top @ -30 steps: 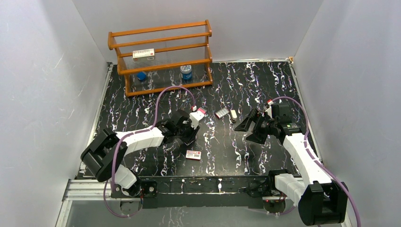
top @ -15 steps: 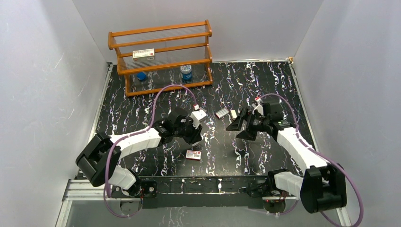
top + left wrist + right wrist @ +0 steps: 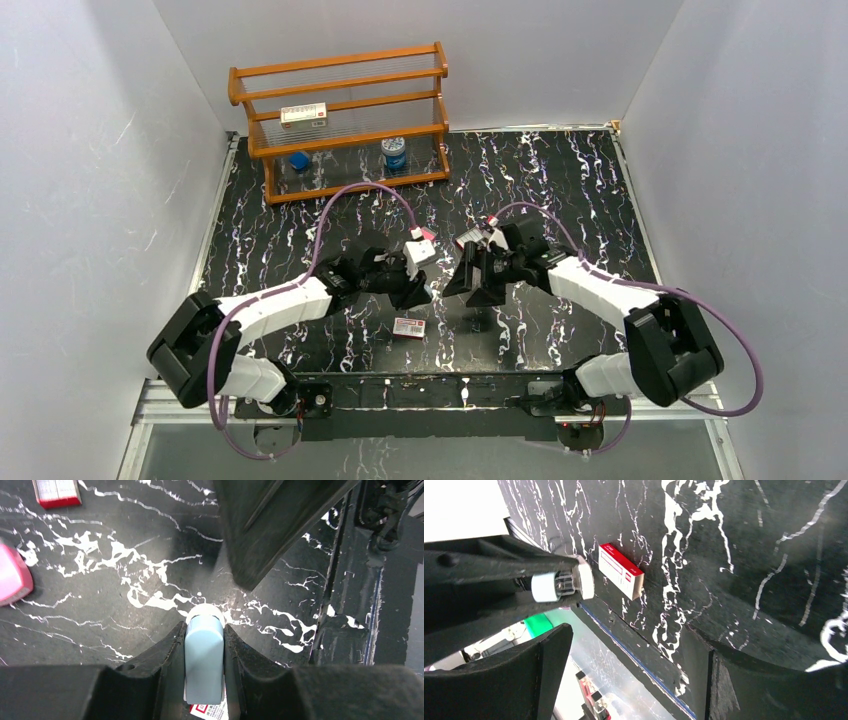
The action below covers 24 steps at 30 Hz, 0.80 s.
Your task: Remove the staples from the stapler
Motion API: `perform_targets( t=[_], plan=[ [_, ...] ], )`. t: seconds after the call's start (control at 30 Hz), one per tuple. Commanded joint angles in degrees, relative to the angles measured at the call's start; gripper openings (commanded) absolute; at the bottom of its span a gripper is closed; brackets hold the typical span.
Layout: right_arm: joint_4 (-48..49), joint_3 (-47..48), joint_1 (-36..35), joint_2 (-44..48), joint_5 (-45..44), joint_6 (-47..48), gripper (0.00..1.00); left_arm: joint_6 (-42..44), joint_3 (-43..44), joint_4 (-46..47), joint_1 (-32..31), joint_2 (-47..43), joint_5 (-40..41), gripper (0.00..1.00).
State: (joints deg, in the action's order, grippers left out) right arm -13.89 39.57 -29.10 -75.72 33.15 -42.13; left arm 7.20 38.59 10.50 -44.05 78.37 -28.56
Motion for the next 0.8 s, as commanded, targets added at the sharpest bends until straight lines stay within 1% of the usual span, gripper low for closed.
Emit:
perform_targets(
  t=[0.0,0.17,0.37,0.53,0.77],
  plan=[
    [6.67,3.28,-2.83,-2.89,-0.54,-2.87,0.88,2.3,0.1,2.12,-0.07,-3.35,-3.93,0.0],
    [7.41,4.87,-4.1,-6.15,-0.44,-3.09,0.86,1.9,-0.21,2.57,-0.07,-3.86,-5.35,0.0],
    [6.73,4.87,-4.37,-7.67,-1.15,-3.13,0.86,1.65,-1.24,2.91,-0.07,-5.84,-5.29,0.0],
    [5.37,4.46,-4.39,-8.44,-2.17,-2.97,0.86,0.07,-3.59,7.39,-0.07,-7.5,-3.77,0.0],
    [4.69,5.09,-4.51,-11.03,-2.46,-2.96,0.85,0.45,-3.88,9.04,-0.07,-7.88,-0.3,0.0]
  ],
)
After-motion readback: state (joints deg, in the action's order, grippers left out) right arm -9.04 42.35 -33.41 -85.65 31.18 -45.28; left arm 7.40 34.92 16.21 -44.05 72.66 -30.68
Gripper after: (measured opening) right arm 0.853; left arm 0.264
